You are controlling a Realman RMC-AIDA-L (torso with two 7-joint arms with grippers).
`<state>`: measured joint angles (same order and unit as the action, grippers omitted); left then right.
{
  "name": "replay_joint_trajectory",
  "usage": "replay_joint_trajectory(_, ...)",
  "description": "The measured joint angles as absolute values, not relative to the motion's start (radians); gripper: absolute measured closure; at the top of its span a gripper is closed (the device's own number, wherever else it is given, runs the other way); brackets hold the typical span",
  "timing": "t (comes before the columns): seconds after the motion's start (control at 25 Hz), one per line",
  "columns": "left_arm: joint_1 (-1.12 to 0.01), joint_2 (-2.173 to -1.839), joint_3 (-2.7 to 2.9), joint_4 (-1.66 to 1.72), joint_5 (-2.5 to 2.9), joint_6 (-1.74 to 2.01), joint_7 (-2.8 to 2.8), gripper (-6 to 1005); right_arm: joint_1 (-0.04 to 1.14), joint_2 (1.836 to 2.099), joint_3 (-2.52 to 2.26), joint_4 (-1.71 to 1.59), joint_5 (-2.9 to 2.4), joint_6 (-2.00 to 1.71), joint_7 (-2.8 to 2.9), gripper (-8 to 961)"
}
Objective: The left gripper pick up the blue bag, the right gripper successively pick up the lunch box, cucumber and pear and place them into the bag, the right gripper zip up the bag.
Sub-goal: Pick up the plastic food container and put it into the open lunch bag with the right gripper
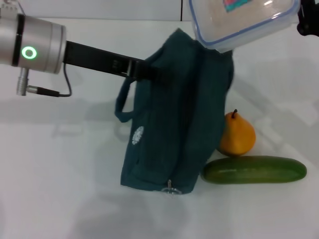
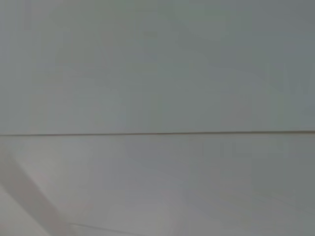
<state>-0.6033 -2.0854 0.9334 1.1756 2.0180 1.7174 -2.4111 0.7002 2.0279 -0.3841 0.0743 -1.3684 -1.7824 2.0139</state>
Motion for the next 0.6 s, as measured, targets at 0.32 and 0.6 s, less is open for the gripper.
replay_joint_trajectory(0.32, -0.604, -2.082, 0.953, 1.198, 2.004, 1.698, -2.428, 958, 0.732, 2.028, -0.391, 0.092, -1.409, -1.717, 2.009, 860)
replay_joint_trajectory(0.6, -0.606, -2.077, 0.946, 1.198, 2.004, 1.668, -2.427, 958, 0.722, 2.028, -0.392, 0.117, -1.474, -1.674, 2.007, 862)
